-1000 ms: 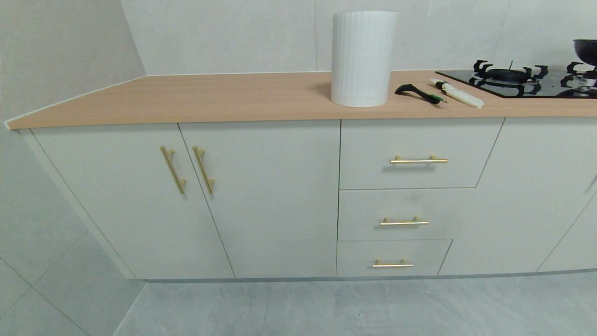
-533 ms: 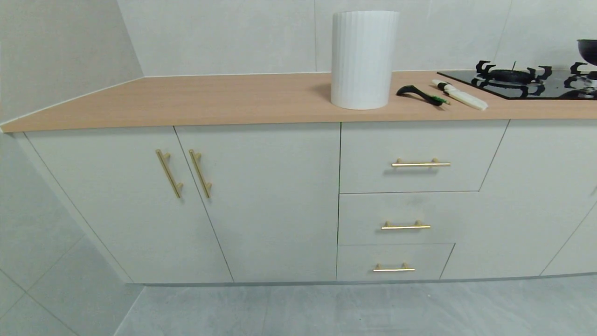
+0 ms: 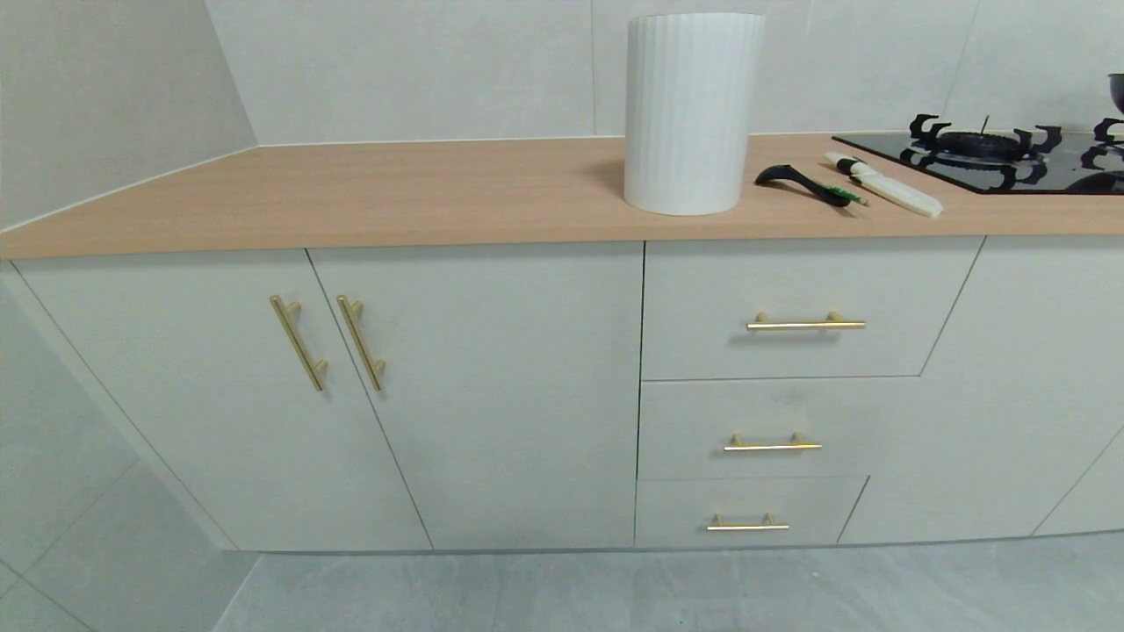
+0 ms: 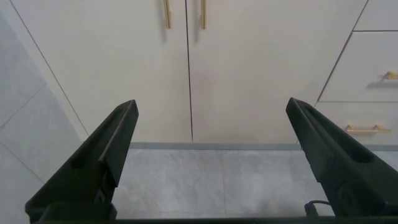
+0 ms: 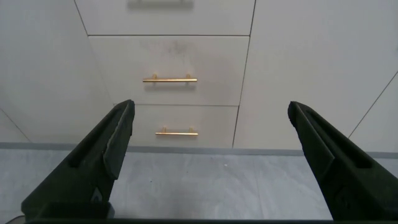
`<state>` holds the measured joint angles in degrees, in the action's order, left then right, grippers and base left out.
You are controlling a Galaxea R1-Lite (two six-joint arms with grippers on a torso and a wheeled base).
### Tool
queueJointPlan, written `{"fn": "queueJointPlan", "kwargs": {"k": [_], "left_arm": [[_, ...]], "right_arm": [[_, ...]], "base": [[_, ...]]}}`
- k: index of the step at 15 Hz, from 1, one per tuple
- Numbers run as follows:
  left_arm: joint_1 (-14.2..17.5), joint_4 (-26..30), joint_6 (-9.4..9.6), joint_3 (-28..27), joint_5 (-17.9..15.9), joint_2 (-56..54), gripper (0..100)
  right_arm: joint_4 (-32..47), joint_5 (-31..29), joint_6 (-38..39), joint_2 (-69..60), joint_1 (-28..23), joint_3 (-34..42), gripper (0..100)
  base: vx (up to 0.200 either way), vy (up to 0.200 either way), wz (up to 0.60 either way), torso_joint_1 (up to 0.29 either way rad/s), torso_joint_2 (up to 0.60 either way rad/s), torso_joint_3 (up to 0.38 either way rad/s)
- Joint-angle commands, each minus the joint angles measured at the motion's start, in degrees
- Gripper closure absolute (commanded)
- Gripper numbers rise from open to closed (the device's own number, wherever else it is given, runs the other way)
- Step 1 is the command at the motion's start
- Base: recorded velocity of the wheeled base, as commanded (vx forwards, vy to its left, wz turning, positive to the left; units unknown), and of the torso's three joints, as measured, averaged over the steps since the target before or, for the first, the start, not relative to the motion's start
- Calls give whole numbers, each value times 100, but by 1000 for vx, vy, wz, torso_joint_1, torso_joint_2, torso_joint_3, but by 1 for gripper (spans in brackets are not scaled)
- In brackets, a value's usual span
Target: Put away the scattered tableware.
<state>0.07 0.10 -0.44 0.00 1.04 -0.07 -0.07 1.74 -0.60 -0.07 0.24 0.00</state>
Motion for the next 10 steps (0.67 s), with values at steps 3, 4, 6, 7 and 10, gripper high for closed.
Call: {"fn": "queueJointPlan", "kwargs": {"k": [3,4,6,7,10], "left_arm": [[1,-1,9,0,2,7,0],[1,-1,0,0,2,7,0],[1,-1,9,0,2,7,0],[1,-1,9,0,2,7,0],[1,-1,9,0,2,7,0]], "right_arm": [[-1,1,-11,7,2,0,0],[-1,1,-19,7,2,0,0],[-10,1,-37,7,2,0,0],[-10,1,-46,7,2,0,0],[-37,19,-28,7,11,-396,0]], "base": [[0,0,0,0,0,0],[0,0,0,0,0,0],[0,0,0,0,0,0],[0,0,0,0,0,0],[0,0,0,0,0,0]]}}
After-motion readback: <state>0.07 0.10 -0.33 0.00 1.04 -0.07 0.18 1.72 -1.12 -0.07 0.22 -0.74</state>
